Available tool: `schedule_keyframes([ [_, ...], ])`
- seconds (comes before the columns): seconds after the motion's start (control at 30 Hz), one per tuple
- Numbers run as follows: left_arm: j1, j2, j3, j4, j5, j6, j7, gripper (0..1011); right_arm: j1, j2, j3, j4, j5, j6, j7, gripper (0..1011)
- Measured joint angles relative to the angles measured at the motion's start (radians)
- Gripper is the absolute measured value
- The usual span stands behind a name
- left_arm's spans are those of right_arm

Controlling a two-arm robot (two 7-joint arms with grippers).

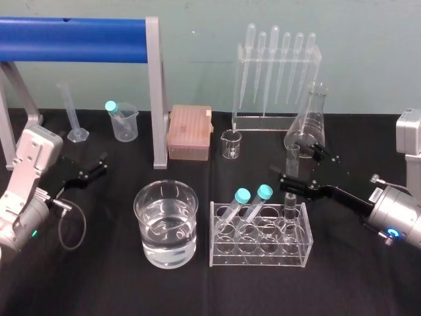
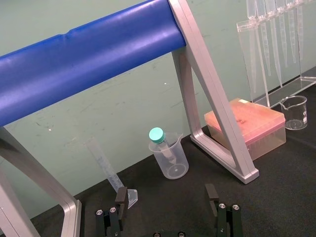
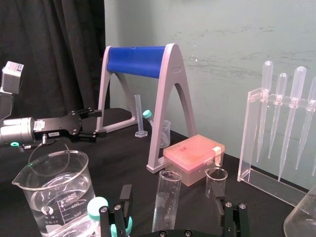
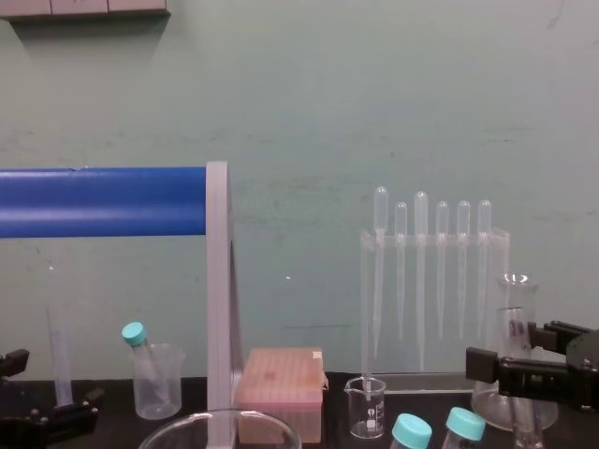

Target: Hold the test tube with one hand and immerse one end into the beaker, then return it to the test tube rack.

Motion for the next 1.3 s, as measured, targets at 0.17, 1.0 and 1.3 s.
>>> schedule_keyframes([
  [0.17,0.0,0.0,0.0,0.0,0.0,0.0,0.0,1000,0.0,0.0,0.0,0.0,0.0,0.0,-0.001,1002],
  [1.0,0.0,0.0,0.0,0.0,0.0,0.0,0.0,1000,-0.001,0.001,0.0,-0.002,0.001,0.0,-0.001,788],
  [1.3,0.0,0.0,0.0,0.0,0.0,0.0,0.0,1000,-0.001,0.001,0.0,-0.002,0.002,0.0,-0.001,490],
])
